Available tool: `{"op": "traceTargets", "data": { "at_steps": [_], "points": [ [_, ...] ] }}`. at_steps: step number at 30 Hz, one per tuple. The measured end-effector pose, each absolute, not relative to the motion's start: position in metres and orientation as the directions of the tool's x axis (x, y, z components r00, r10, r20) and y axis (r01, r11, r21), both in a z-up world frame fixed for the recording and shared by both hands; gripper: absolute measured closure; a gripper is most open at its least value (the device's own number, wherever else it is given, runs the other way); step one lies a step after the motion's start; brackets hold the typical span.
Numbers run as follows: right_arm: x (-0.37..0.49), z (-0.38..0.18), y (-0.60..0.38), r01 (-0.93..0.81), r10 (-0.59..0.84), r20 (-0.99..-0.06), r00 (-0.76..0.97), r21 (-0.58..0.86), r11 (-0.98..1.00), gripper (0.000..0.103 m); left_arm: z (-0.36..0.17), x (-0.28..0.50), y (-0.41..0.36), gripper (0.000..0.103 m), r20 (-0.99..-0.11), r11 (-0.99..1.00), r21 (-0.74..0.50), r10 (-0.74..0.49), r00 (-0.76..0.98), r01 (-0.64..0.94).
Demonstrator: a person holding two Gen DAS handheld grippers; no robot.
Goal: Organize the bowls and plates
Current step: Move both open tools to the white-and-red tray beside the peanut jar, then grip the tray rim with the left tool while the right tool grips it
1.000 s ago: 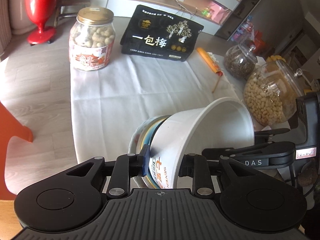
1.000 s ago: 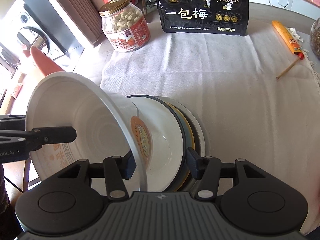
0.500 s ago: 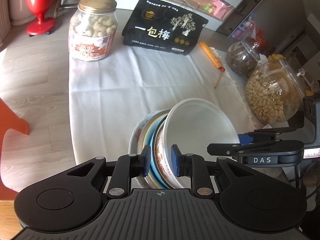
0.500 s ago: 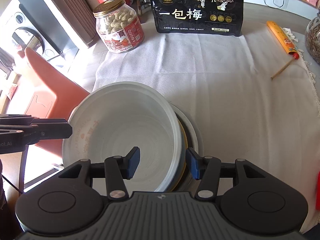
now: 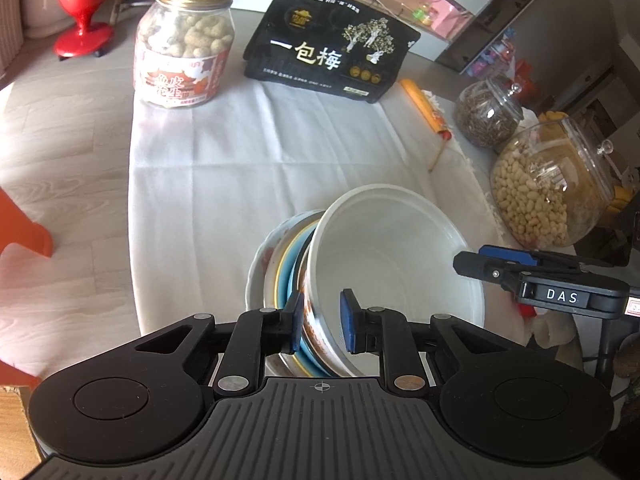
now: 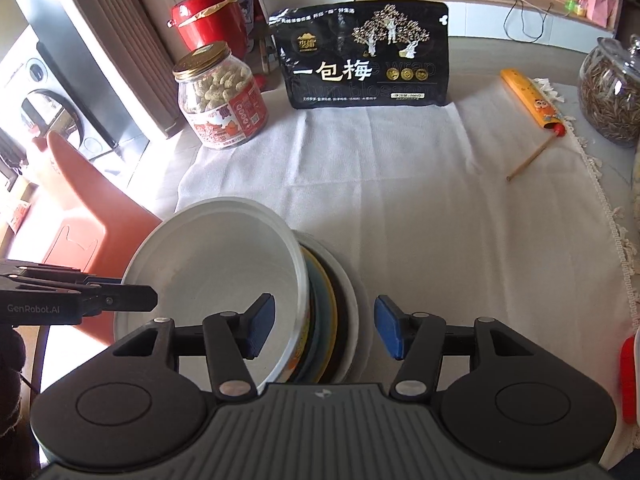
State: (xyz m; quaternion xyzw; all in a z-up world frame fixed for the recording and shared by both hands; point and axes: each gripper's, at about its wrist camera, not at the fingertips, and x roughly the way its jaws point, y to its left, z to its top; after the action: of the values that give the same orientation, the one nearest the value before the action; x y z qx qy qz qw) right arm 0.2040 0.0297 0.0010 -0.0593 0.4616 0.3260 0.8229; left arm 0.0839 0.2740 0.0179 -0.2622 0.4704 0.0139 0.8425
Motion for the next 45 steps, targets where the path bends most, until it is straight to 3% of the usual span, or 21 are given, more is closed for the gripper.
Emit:
{"op": "traceTargets", "data": {
  "at_steps": [3,6,10,13,16,18,22,26,28,29,30,34,37,45],
  "points": [
    [0.208,0.009,0.003,-0.557,0.529,-0.731,0.43,0.246,0.793,0.04,0.044,0.073,0.263,0.081,-0.759,0.876,-0.382,-0.115,0.641,-0.296],
    [0.21,0.018,-0.019,-0.552,0.52,-0.668,0.532,0.191,0.811,0.04,0.075,0.07,0.234,0.081,-0.667,0.904,-0.333,-0.024,0.745,-0.268],
    [0.209,0.025,-0.049,-0.528,0.464,-0.584,0.667,0.07,0.847,0.038,0.089,0.093,0.181,0.082,-0.571,0.919,-0.367,-0.098,0.815,-0.147],
    [0.212,0.017,-0.085,-0.454,0.406,-0.528,0.746,0.043,0.89,0.033,0.077,0.127,0.131,0.083,-0.534,0.905,-0.425,-0.231,0.814,-0.022],
    [0.212,-0.006,-0.12,-0.36,0.28,-0.469,0.838,-0.088,0.929,0.032,0.045,0.168,0.072,0.084,-0.582,0.911,-0.412,-0.251,0.774,-0.015],
    [0.214,-0.023,-0.148,-0.314,0.213,-0.453,0.866,-0.159,0.936,0.025,0.024,0.193,0.035,0.085,-0.621,0.926,-0.377,-0.251,0.743,-0.002],
    [0.221,-0.047,-0.222,-0.21,0.144,-0.478,0.866,-0.086,0.974,0.025,-0.018,0.24,-0.029,0.084,-0.668,0.92,-0.373,-0.357,0.653,0.121],
    [0.239,-0.075,-0.283,-0.036,0.098,-0.573,0.814,0.118,0.992,0.025,-0.045,0.28,-0.078,0.081,-0.709,0.952,-0.255,-0.305,0.636,0.172],
    [0.252,-0.094,-0.304,0.044,0.115,-0.654,0.748,0.222,0.974,0.034,-0.055,0.298,-0.095,0.08,-0.739,0.958,-0.221,-0.288,0.609,0.185],
    [0.258,-0.101,-0.31,0.063,0.131,-0.68,0.722,0.252,0.966,0.047,-0.059,0.305,-0.102,0.08,-0.751,0.956,-0.212,-0.291,0.592,0.2],
    [0.264,-0.108,-0.313,0.072,0.15,-0.7,0.698,0.276,0.958,0.051,-0.063,0.312,-0.11,0.08,-0.766,0.956,-0.199,-0.29,0.574,0.218],
    [0.273,-0.121,-0.314,0.078,0.161,-0.718,0.678,0.287,0.955,0.052,-0.08,0.333,-0.128,0.077,-0.804,0.963,-0.168,-0.258,0.536,0.213],
    [0.27,-0.126,-0.316,0.049,0.201,-0.711,0.674,0.314,0.948,0.058,-0.087,0.337,-0.132,0.076,-0.815,0.962,-0.172,-0.26,0.518,0.212],
    [0.266,-0.123,-0.308,0.008,0.209,-0.692,0.691,0.296,0.955,0.064,-0.093,0.327,-0.124,0.082,-0.826,0.959,-0.195,-0.274,0.492,0.206]
  ]
}}
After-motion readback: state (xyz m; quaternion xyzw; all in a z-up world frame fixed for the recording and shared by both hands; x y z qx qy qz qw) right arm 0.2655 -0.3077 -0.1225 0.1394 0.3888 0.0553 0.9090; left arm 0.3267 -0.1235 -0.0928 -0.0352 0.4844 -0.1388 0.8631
